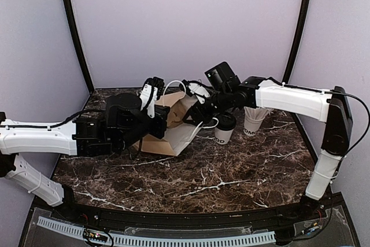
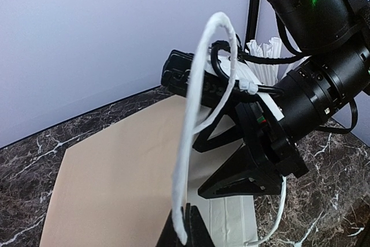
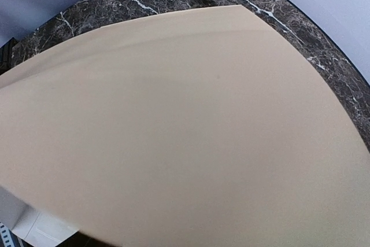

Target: Pack the takeout coffee

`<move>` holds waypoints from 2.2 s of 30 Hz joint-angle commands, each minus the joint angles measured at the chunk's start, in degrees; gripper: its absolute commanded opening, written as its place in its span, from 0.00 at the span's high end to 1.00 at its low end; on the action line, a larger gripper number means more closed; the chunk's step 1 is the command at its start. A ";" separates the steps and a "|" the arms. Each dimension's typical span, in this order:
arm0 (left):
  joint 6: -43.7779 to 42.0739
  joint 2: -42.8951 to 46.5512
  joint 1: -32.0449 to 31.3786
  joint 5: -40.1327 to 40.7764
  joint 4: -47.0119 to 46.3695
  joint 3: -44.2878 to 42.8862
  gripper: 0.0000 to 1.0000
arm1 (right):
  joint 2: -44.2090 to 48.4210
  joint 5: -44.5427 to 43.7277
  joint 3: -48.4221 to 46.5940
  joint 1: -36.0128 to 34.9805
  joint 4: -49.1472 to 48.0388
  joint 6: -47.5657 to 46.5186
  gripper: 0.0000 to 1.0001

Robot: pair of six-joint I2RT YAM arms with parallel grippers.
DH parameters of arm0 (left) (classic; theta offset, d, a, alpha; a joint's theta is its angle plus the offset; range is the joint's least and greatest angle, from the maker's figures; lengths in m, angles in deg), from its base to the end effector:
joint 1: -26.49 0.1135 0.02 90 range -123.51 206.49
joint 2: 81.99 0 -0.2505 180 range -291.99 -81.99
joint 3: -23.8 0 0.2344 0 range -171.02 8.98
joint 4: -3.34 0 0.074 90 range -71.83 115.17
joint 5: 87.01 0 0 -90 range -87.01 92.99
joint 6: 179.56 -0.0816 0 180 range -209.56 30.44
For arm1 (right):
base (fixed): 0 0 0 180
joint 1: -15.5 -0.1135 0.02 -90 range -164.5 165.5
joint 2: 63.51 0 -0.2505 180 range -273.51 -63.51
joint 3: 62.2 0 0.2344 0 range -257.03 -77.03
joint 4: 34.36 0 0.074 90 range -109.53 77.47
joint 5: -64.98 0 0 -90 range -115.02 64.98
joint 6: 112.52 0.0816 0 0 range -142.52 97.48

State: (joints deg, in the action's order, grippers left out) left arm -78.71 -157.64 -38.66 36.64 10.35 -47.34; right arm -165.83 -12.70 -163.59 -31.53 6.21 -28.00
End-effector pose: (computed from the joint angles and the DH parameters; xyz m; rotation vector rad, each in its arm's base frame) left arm 0.1800 -0.2810 0.3094 0.4040 1.7123 -0.4519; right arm 0.2755 0.3213 0.2526 -1.1427 2.0582 0.6130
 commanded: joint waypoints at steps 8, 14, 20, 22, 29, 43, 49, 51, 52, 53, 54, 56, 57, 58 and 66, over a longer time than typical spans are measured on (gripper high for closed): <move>2.69 11.69 7.49 -6.24 2.92 0.58 1.00 | -2.47 3.91 -7.22 -0.77 -3.17 -0.10 0.35; 7.18 12.83 10.27 -11.98 2.51 1.50 1.00 | -3.81 1.03 -10.89 -2.92 -1.69 -1.68 0.36; 12.76 10.31 10.73 -14.95 -0.02 1.33 1.00 | -3.53 -6.57 -11.60 -5.92 -0.76 -5.02 0.41; 15.43 9.79 10.79 -15.19 -1.25 1.89 1.00 | -3.34 -8.32 -11.97 -6.69 0.31 -6.55 0.43; 20.03 8.26 12.72 -20.23 -1.23 1.35 1.00 | -1.82 -11.92 -10.83 -10.96 7.74 -20.65 0.48; 20.45 5.90 17.92 -32.95 2.86 -1.08 1.00 | -1.08 -18.94 -10.38 -13.79 14.88 -47.57 0.35; 19.50 3.25 20.90 -41.81 6.76 -4.60 1.00 | -3.39 -20.55 -16.64 -13.81 18.71 -57.39 0.26; 19.02 2.57 21.99 -44.74 8.96 -6.43 1.00 | -3.94 -21.17 -18.04 -14.08 19.49 -59.03 0.24; 18.35 2.33 22.60 -45.74 9.88 -8.24 1.00 | -4.21 -21.33 -19.19 -14.28 20.27 -59.45 0.23; 17.85 1.82 22.91 -47.92 12.04 -9.18 1.00 | -4.62 -21.24 -20.73 -14.55 21.55 -59.51 0.23; 16.85 1.56 23.41 -49.70 13.44 -11.59 1.00 | -5.15 -20.89 -22.45 -14.91 23.19 -59.18 0.23; 15.02 0.64 23.82 -50.93 17.81 -15.08 1.00 | -6.17 -20.28 -25.78 -15.53 26.48 -58.32 0.23; 14.48 0.15 23.87 -52.34 20.46 -16.12 1.00 | -6.52 -20.18 -27.05 -16.02 27.83 -57.73 0.23; 13.63 -0.02 24.11 -53.50 22.82 -18.04 1.00 | -6.83 -19.95 -27.94 -16.36 29.13 -57.24 0.23; 10.18 -1.01 24.75 -63.46 33.89 -24.65 1.00 | -7.96 -15.49 -36.41 -19.26 40.05 -50.96 0.25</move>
State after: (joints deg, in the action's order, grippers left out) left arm -65.29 -158.67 -14.46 -19.18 36.69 -68.69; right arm -172.89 -31.65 -194.10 -49.10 38.71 -82.99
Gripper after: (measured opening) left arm 0.034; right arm 0.750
